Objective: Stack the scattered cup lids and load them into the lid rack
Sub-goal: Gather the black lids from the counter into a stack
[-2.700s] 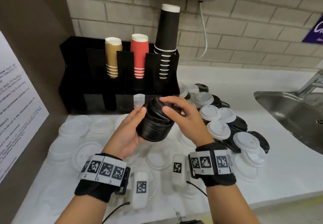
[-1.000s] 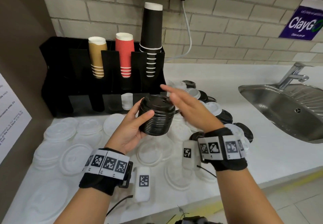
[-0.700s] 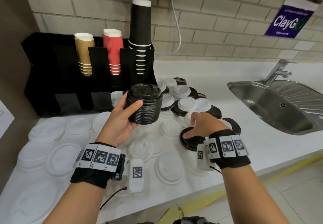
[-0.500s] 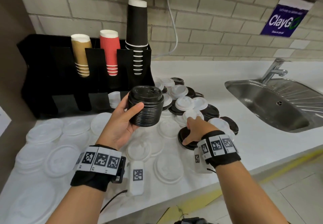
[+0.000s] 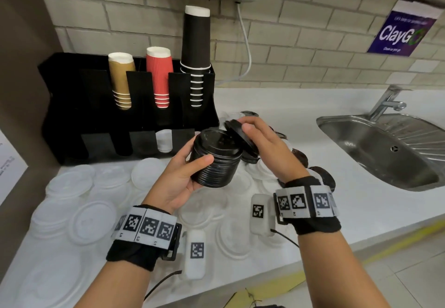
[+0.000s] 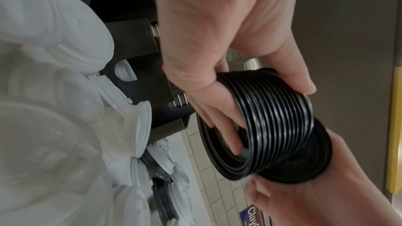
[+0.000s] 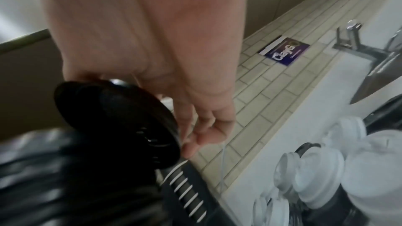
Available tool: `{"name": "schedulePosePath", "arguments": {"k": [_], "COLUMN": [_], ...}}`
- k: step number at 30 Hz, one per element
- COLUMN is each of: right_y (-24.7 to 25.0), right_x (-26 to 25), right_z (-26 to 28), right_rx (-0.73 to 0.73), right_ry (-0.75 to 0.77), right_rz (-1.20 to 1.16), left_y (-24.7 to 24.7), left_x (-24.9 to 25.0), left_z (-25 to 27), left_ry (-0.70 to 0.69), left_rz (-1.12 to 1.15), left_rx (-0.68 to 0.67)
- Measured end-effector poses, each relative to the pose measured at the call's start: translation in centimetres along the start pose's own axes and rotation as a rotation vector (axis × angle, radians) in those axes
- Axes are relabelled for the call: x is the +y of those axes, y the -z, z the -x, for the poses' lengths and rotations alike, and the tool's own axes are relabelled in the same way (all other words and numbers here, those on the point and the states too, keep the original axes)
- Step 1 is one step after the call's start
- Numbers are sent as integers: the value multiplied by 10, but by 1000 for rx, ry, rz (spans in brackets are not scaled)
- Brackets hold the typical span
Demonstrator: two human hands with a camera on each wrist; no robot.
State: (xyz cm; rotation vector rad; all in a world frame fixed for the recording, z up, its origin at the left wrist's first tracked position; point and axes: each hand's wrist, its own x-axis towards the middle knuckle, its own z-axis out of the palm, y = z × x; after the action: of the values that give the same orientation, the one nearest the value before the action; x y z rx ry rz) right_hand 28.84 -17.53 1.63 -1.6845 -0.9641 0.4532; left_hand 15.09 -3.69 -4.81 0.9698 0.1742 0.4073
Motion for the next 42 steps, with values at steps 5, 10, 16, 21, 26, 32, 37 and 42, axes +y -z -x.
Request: {"name": "schedulePosePath", "arguments": {"k": [5, 10, 16, 21, 26, 32, 37, 42], "right_y": [-22, -30, -37, -38, -43, -34, 38, 94], "right_x": [0, 3, 3, 7, 10, 5, 15, 55], "right_z": [-3, -5, -6, -8, -8, -9, -18, -20], "right_rx": [9, 20, 35, 30, 5, -177, 3, 24], "right_ry": [105, 175, 238, 265, 264, 222, -67, -377], "right_rz": [-12, 32, 88, 168, 194, 154, 377, 737], "left_y": [0, 1, 3, 4, 5, 12, 23, 41], "left_x": [0, 4, 6, 8, 8, 8, 19, 32], "left_z": [1, 1, 1, 2, -1, -8, -13, -11], "left_ry": [15, 7, 13, 17, 18, -18, -108, -200], "left_rz": [-15, -23, -16, -7, 31, 25, 18, 15], "left_rx": [-35, -30, -3, 2, 37, 52, 67, 138]}}
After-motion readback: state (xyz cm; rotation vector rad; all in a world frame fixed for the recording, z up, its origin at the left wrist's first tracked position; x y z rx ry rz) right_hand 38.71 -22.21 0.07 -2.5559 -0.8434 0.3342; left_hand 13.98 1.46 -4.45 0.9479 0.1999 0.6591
